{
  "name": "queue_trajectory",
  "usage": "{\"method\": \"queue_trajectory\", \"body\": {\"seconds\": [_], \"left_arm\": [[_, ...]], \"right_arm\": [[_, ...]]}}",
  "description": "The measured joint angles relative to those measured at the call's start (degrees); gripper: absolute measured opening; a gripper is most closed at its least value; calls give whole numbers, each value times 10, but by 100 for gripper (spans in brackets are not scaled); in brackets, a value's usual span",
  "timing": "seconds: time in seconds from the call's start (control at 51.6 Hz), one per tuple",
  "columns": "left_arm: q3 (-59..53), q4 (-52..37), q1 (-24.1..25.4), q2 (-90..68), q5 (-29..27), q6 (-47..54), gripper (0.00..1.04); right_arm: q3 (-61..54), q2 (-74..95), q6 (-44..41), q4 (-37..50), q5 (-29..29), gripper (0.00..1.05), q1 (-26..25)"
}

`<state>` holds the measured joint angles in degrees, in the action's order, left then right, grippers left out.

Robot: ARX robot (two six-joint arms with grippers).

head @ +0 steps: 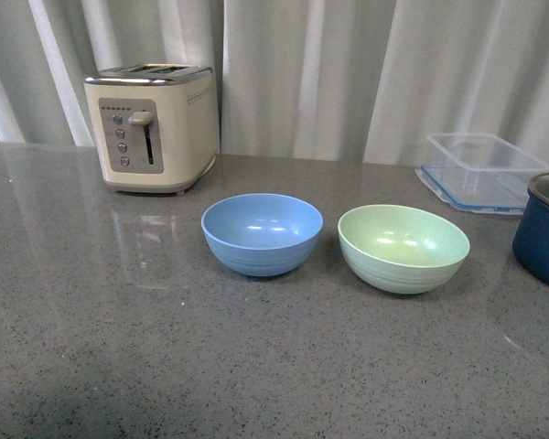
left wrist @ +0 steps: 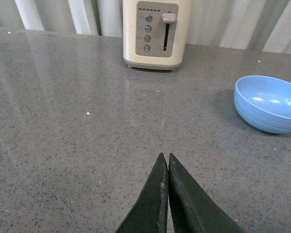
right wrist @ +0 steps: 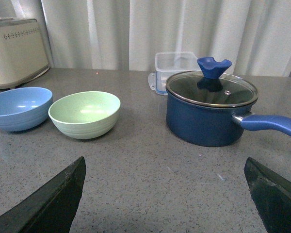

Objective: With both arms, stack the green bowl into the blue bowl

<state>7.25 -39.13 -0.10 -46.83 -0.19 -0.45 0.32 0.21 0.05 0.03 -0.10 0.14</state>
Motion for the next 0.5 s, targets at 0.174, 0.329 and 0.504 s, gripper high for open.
{"method": "queue_trajectory", "body": {"seconds": [0.174, 0.329, 0.504], "left_arm": [[-26, 36, 0, 62, 0, 0, 4], [-41, 70, 0, 110, 0, 0, 4], [-60, 80, 0, 153, 2, 0, 4]], "right_arm": [[0, 0, 0, 0, 0, 95, 0], [0, 0, 0, 0, 0, 95, 0], [0, 0, 0, 0, 0, 95, 0]]}}
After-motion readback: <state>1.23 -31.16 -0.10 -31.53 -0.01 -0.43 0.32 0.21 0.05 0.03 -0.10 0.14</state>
